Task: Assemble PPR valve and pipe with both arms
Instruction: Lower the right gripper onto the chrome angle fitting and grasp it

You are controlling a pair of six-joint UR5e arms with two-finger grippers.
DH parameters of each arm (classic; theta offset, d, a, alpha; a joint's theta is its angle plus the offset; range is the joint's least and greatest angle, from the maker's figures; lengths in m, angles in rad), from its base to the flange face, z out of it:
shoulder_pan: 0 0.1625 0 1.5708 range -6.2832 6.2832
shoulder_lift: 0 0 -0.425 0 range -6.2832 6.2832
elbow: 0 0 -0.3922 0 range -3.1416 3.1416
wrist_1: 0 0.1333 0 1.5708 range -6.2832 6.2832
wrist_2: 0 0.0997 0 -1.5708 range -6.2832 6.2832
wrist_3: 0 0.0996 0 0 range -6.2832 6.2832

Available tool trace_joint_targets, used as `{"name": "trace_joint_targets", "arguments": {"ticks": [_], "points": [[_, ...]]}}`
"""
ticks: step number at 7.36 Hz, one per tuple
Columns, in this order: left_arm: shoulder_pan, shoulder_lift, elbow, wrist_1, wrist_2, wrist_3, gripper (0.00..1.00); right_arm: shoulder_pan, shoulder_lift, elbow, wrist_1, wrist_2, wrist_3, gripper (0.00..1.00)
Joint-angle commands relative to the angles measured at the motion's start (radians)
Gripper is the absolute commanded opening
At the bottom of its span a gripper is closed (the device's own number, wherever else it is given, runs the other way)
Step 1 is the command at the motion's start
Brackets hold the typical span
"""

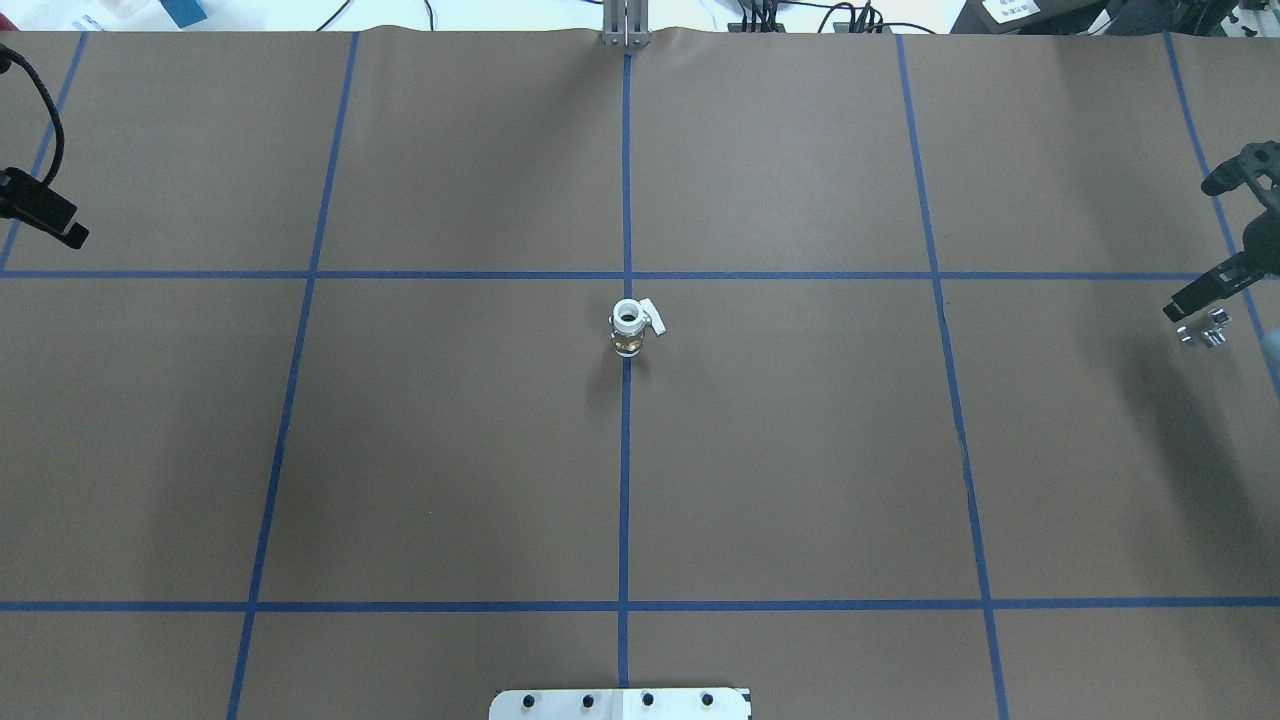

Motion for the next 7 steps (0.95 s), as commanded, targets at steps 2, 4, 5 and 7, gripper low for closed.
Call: {"name": "trace_joint_targets", "arguments": {"ticks": [2,4,5,7], "points": [[0.002,-0.008,0.004,0.001,0.000,0.000,1.00,-0.010,-0.021,-0.009,-0.006,-0.004,-0.007,0.93],[0.003,-0.009,0.003,0.001,0.000,-0.002,1.00,-0.010,-0.035,-0.012,-0.006,-0.004,-0.010,0.81],[0.003,-0.009,0.004,0.001,0.000,-0.002,1.00,-0.010,-0.034,-0.012,-0.005,-0.004,-0.010,0.74],[0.003,-0.009,0.004,0.001,0.000,-0.002,1.00,-0.010,-0.029,-0.001,-0.005,-0.003,-0.010,0.67]]}}
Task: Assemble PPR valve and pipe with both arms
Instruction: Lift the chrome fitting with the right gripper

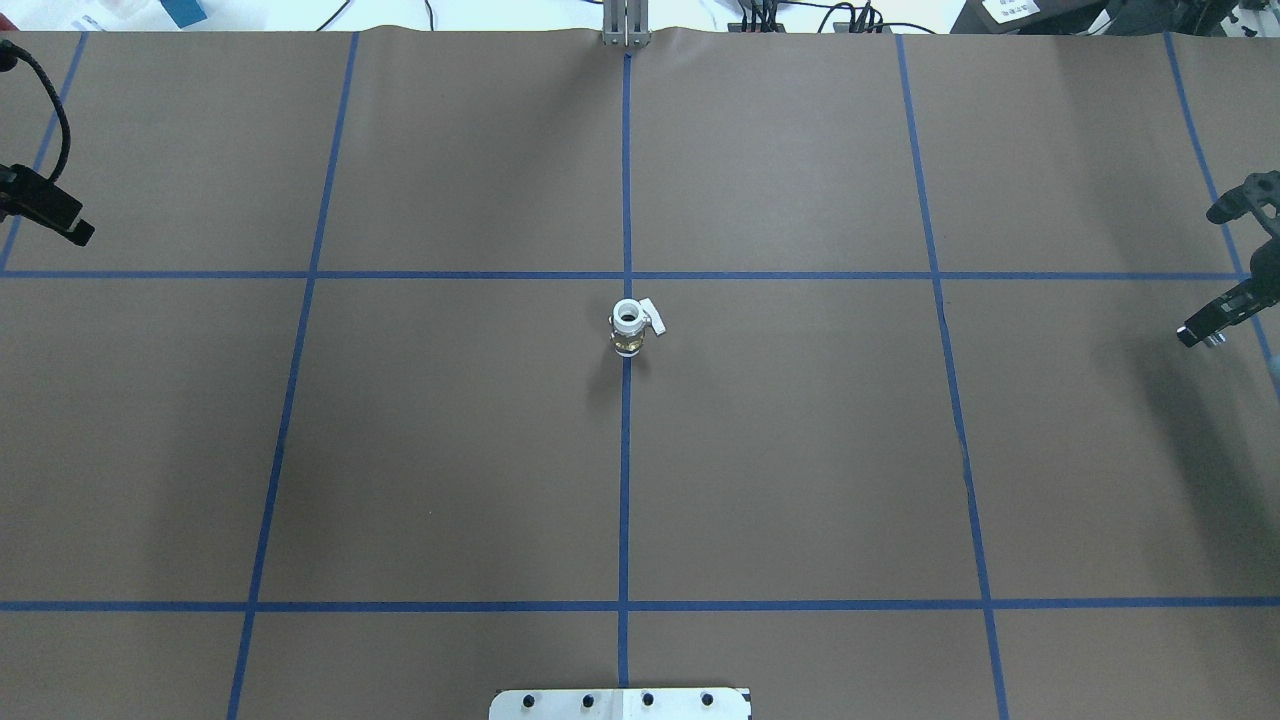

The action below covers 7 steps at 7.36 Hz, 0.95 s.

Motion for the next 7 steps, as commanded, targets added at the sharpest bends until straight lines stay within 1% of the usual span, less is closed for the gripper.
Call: {"name": "trace_joint_targets", "arguments": {"ticks": [1,2,7], "points": [[0.000,0.000,-0.003,0.000,0.000,-0.002,1.00,0.002,0.005,0.009,0.000,0.001,0.000,0.62],[0.000,0.000,-0.001,0.000,0.000,-0.002,1.00,0.003,0.005,0.009,0.000,-0.001,0.000,0.60],[0.002,-0.005,-0.001,0.000,0.000,-0.038,1.00,0.012,-0.003,0.014,0.006,0.001,-0.002,0.57]]}}
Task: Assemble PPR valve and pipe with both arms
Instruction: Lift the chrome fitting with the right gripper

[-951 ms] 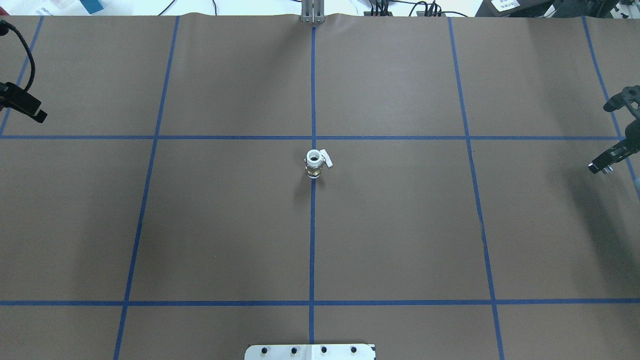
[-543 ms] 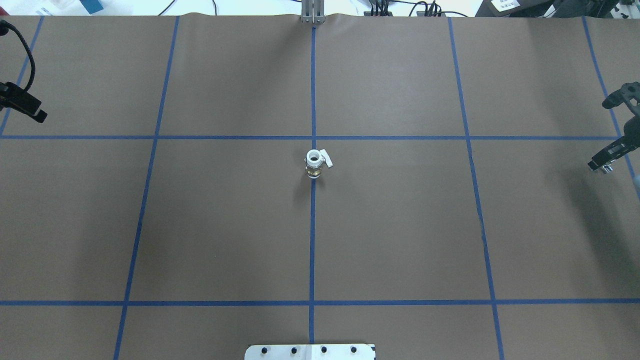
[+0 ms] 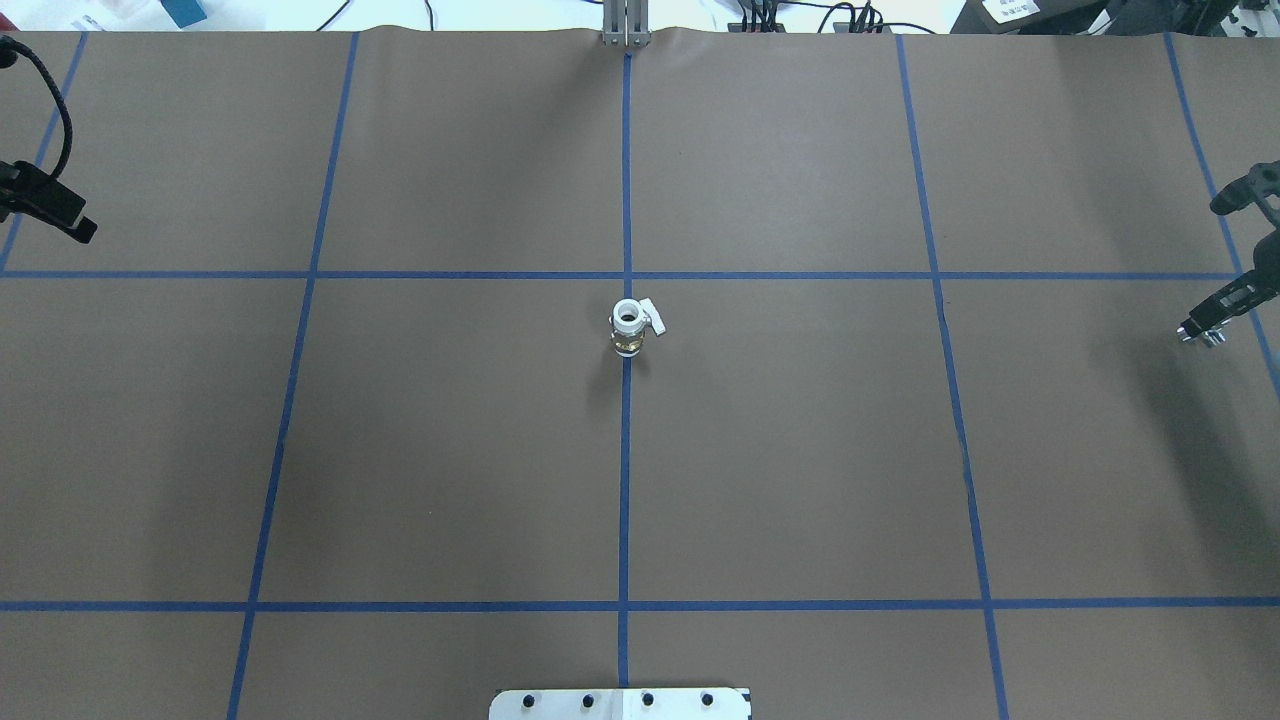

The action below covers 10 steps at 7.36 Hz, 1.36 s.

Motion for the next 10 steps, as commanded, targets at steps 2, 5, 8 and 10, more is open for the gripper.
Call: {"name": "trace_joint_targets", "arguments": {"ticks": [2,5,8,10], "points": [[0.000,-0.002,-0.002,0.000,0.000,-0.007,1.00,0.001,-0.008,0.003,0.000,0.001,0.000,0.57],[0.000,-0.002,-0.002,0.000,0.000,-0.007,1.00,0.001,-0.010,0.004,0.000,0.001,0.000,0.19],[0.000,-0.001,0.000,0.000,0.000,-0.007,1.00,0.084,-0.004,0.085,-0.069,0.029,0.002,0.00],[0.000,0.004,-0.002,0.000,0.000,-0.001,1.00,0.099,0.127,0.284,-0.492,0.024,0.002,0.00]]}}
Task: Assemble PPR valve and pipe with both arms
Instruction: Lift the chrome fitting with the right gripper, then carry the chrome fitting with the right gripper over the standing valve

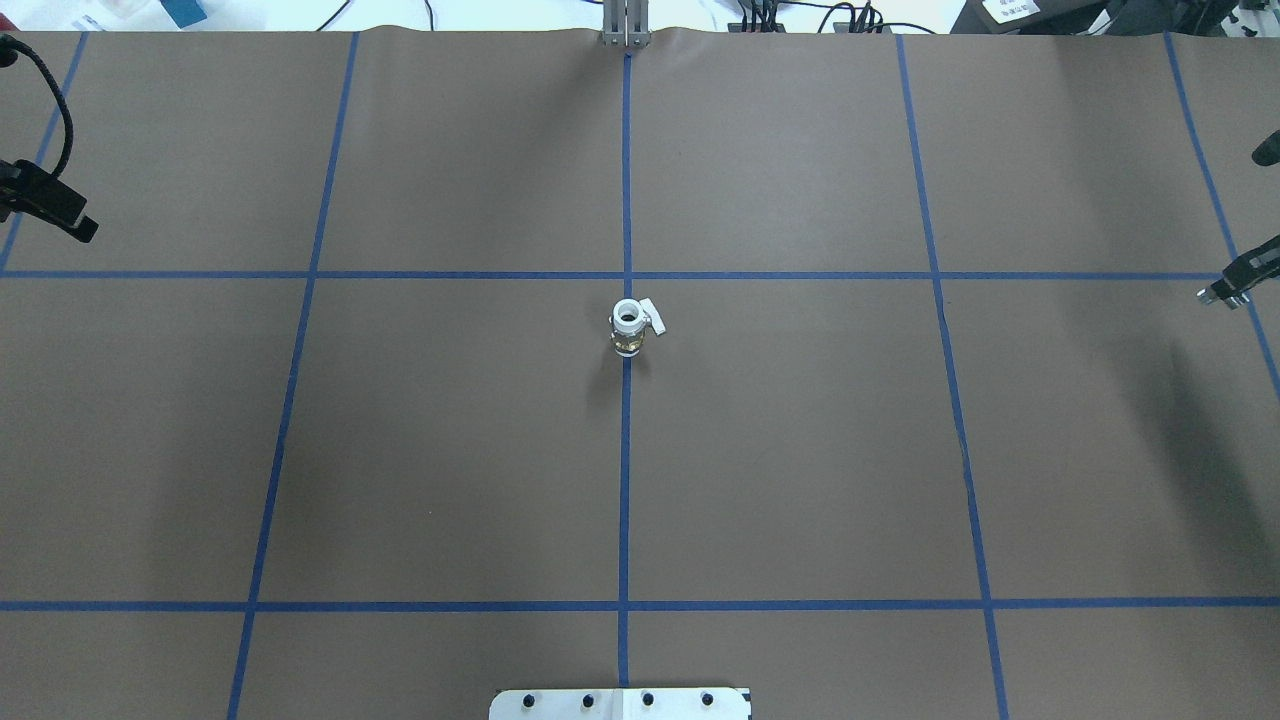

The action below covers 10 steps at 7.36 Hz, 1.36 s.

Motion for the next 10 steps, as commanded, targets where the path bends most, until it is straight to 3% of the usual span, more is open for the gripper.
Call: {"name": "trace_joint_targets", "arguments": {"ticks": [1,2,4,6,7,9,10], "points": [[0.000,0.008,0.001,-0.002,0.000,0.010,1.00,0.006,0.275,0.139,-0.526,-0.016,0.020,0.00],[0.000,0.011,0.008,-0.002,0.000,0.015,1.00,-0.028,0.429,0.139,-0.684,-0.020,0.096,0.00],[0.000,0.014,0.013,-0.003,0.002,0.015,1.00,-0.216,0.598,0.136,-0.688,-0.023,0.541,0.00],[0.000,0.015,0.014,-0.002,0.002,0.013,1.00,-0.382,0.706,0.128,-0.599,-0.026,0.862,0.00],[0.000,0.021,0.017,-0.002,0.000,0.015,1.00,-0.451,0.773,0.045,-0.490,-0.052,1.019,0.00],[0.000,0.021,0.040,-0.003,0.002,0.016,1.00,-0.536,0.928,-0.133,-0.463,-0.112,1.152,0.00],[0.000,0.021,0.047,-0.003,0.000,0.016,1.00,-0.548,0.935,-0.139,-0.461,-0.114,1.160,0.00]]}}
